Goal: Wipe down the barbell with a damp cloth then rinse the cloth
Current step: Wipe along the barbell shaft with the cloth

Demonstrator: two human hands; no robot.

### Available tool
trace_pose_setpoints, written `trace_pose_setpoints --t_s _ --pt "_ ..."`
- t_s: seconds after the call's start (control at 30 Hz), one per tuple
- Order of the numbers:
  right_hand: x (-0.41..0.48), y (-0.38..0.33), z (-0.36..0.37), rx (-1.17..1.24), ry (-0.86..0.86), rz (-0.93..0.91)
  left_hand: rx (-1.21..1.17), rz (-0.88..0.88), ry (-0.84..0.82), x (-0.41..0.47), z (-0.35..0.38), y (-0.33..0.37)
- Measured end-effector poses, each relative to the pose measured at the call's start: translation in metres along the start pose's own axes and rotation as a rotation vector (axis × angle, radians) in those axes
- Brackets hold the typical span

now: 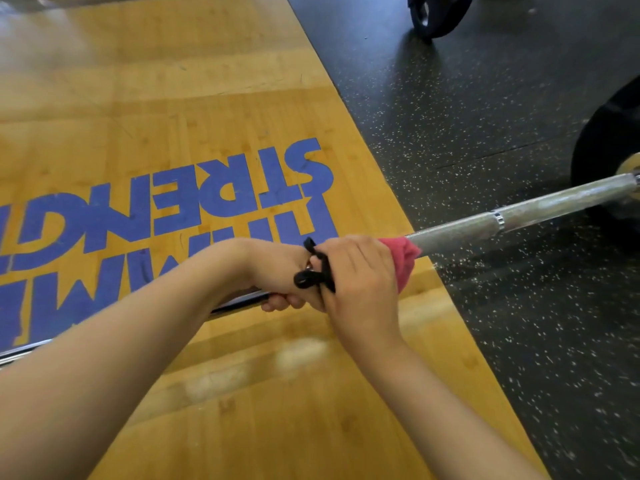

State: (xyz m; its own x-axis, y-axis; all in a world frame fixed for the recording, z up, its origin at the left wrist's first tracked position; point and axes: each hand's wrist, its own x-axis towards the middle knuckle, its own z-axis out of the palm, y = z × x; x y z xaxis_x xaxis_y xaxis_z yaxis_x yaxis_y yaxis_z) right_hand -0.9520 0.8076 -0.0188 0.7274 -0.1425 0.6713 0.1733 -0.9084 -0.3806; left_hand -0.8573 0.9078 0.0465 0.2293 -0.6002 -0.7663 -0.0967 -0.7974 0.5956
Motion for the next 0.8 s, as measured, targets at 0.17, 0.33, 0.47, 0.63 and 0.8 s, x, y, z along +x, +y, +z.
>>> trace_pose_setpoints --t_s 0.17,0.33,0.47,0.63,0.8 --pt "0.005 0.022 -0.010 -0.088 -0.020 -0.094 0.645 -0.131 0.702 0.001 0.036 -0.005" --pt "0.013 0.073 -0.035 -0.166 -0.054 0.069 0.875 -0.048 1.033 0.003 0.064 -0.015" --pt "0.010 0.094 -0.047 -0.148 -0.048 0.202 0.903 -0.032 1.043 0.010 0.058 -0.019" --pt "0.007 0.048 -0.021 -0.042 0.013 0.180 0.562 -0.002 0.634 0.010 0.032 -0.012" --pt "0.001 0.012 -0.004 0.004 0.010 0.045 0.103 -0.064 0.123 0.003 0.003 -0.002"
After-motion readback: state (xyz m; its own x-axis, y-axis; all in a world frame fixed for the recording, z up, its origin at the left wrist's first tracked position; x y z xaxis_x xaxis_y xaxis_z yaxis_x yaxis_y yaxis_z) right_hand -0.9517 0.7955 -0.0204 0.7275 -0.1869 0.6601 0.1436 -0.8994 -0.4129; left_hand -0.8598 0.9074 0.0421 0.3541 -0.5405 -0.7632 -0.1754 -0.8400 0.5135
